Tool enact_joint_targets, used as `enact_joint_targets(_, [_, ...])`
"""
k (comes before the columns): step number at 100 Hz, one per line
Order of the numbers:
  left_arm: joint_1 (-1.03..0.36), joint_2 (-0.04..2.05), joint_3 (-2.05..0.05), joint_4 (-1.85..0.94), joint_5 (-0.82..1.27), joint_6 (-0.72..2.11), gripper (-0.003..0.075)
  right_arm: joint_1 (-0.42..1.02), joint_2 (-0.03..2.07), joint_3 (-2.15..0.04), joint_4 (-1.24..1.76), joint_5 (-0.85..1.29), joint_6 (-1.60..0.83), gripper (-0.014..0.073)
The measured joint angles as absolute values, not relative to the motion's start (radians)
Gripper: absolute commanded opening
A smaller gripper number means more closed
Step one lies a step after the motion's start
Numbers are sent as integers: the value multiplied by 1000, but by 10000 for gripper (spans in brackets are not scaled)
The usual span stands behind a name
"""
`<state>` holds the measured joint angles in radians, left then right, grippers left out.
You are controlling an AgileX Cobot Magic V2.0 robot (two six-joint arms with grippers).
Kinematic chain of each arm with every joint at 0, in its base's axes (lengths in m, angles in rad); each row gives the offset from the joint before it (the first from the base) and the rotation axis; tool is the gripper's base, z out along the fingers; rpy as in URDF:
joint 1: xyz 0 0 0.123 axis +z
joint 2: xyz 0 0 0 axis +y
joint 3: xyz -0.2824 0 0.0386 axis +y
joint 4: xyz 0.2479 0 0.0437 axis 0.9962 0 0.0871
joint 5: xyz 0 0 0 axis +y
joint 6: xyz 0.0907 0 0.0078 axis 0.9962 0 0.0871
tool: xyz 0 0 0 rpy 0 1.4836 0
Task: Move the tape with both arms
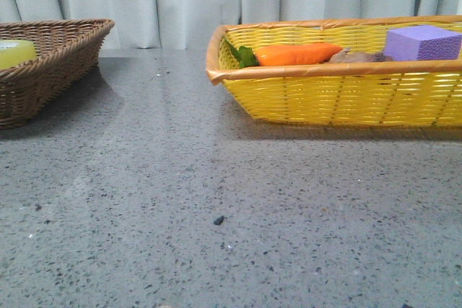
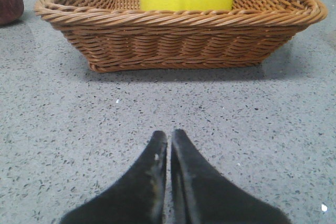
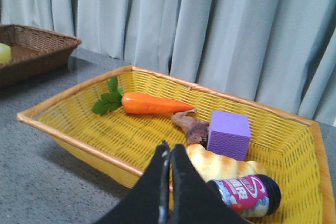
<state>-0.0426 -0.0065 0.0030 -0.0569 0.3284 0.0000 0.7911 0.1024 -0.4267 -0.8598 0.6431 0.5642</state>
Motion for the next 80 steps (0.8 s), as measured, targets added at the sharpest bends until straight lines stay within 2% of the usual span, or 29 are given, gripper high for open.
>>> enact_joint_targets(11, [-43,-7,3,-57,328,0,-20,757,102,-390,-884,641,562,-74])
enact_joint_targets(22, [-43,-7,3,-57,328,0,-20,665,102,-343,-890,578,562,-74])
enact_joint_targets(43, [-43,-7,3,-57,328,0,-20,403,102,-251,-799,256,557,-74])
enact_joint_targets(56, [-43,-7,3,-57,328,0,-20,245,102,-180,-622,36,432,-74])
enact_joint_targets(70, [-43,-7,3,-57,328,0,-20,140,81,-96,-446,-164,289,-74])
enact_joint_targets(80, [-43,-7,3,-57,328,0,-20,85,54,-38,-326,-232,221,-74])
